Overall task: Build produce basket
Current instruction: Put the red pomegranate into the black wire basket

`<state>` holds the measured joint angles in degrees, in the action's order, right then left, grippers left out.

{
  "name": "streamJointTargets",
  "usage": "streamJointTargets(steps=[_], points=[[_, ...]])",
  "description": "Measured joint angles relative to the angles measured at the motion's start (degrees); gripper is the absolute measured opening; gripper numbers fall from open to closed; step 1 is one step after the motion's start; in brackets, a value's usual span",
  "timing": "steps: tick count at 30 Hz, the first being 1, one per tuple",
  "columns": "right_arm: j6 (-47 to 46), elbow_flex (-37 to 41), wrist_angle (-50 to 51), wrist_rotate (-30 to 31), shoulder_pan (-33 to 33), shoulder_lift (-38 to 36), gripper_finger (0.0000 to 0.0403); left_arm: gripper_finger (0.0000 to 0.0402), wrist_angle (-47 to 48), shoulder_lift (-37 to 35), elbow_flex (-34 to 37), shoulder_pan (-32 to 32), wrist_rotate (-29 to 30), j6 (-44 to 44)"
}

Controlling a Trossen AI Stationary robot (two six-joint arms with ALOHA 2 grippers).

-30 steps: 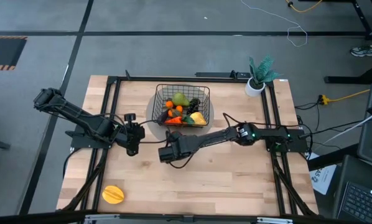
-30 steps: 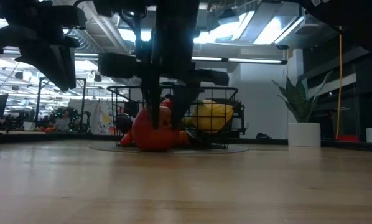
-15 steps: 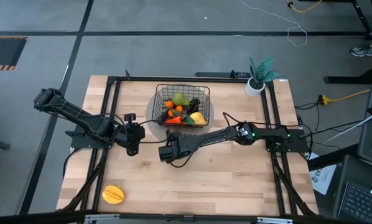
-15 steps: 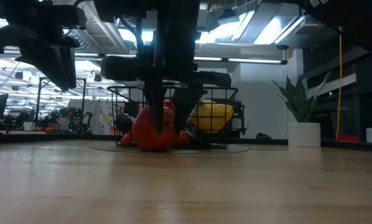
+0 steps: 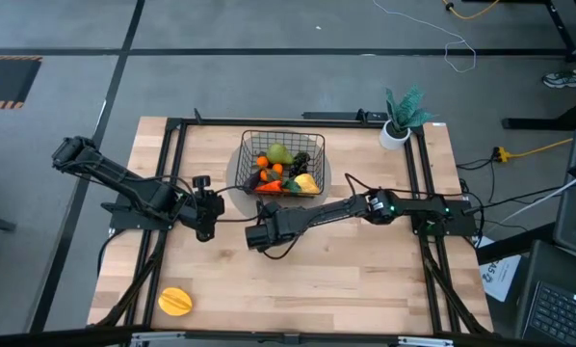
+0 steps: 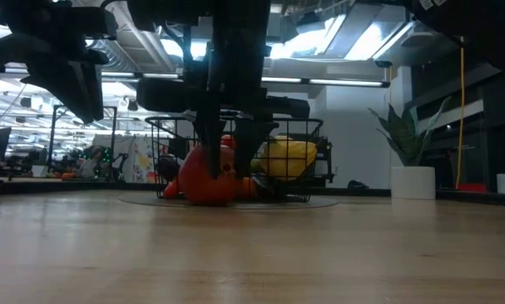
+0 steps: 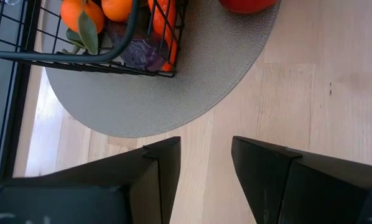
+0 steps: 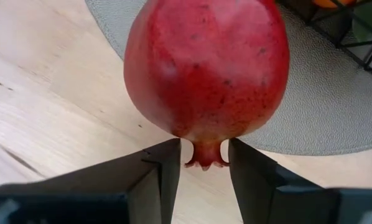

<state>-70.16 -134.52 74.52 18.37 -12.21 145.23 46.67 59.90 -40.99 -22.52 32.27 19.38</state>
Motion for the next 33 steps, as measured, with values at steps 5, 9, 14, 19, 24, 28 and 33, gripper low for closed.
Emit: streamJointTargets(steps=[5, 9, 14, 19, 24, 28, 33], points=[[1.9, 0.0, 0.0, 0.1, 0.0, 0.0, 0.0124, 0.0133, 0.0, 0.0, 0.0, 0.0, 0.0, 0.0], [3.0, 0.0, -0.2, 0.1, 0.1, 0.0, 0.0124, 0.0133, 0.0, 0.0, 0.0, 0.0, 0.0, 0.0], [2.9, 0.0, -0.6, 0.2, 0.3, 0.0, 0.0124, 0.0133, 0.0, 0.0, 0.0, 0.0, 0.0, 0.0], [1.6, 0.0, -2.0, 1.1, 0.6, 0.0, 0.0113, 0.0133, 0.0, 0.0, 0.0, 0.0, 0.0, 0.0], [1.4, 0.0, -2.4, 1.5, 0.6, 0.0, 0.0081, 0.0133, 0.0, 0.0, 0.0, 0.0, 0.0, 0.0], [1.3, 0.0, -2.5, 1.4, 0.5, 0.0, 0.0038, 0.0133, 0.0, 0.0, 0.0, 0.0, 0.0, 0.1], [1.2, 0.0, -2.8, 1.0, 0.1, 0.0, 0.0008, 0.0133, 0.0, 0.0, 0.0, 0.0, 0.0, 0.0]])
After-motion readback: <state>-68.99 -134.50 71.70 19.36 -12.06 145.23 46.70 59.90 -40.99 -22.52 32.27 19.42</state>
